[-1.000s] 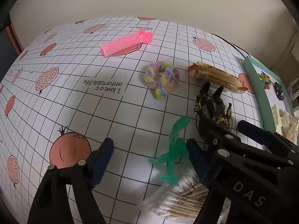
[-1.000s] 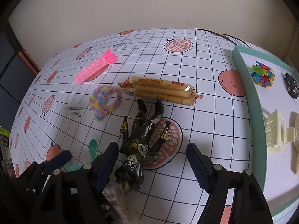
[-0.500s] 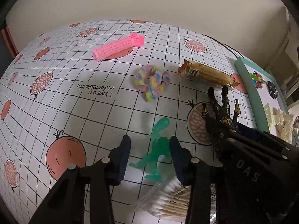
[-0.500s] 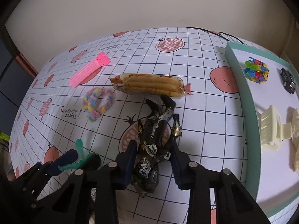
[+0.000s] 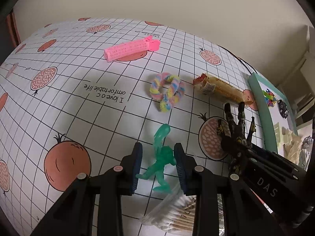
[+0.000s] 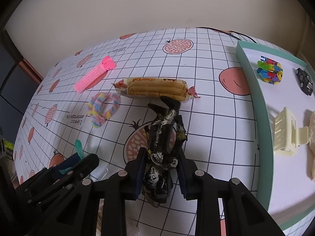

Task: Organize objects
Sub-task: 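Carry the green figure with the left gripper while the right carries the candy pack to the tray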

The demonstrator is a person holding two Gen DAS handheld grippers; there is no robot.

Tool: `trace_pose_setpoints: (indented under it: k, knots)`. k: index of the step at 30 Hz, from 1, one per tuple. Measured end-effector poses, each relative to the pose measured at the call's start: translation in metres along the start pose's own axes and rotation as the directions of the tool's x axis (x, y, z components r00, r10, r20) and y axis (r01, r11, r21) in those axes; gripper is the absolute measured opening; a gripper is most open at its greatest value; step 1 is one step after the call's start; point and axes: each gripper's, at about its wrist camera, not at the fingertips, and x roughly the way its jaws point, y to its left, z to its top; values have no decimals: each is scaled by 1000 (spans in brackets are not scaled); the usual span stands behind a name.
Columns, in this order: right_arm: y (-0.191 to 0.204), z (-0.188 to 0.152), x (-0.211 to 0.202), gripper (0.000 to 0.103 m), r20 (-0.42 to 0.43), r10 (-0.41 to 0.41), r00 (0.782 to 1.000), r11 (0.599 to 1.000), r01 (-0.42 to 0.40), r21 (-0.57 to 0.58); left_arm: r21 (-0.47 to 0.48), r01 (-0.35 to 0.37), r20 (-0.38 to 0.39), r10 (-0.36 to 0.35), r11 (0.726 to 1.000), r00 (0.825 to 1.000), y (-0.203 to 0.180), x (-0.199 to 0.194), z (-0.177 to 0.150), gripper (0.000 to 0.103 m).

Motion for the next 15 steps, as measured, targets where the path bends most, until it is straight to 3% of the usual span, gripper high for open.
trace_pose_setpoints:
  k: [15]
  knots:
    - [-21,1,-15,31,-13,41,999,998,-41,50,-77,-2,-3,2,997,1000,9,-7,3,34]
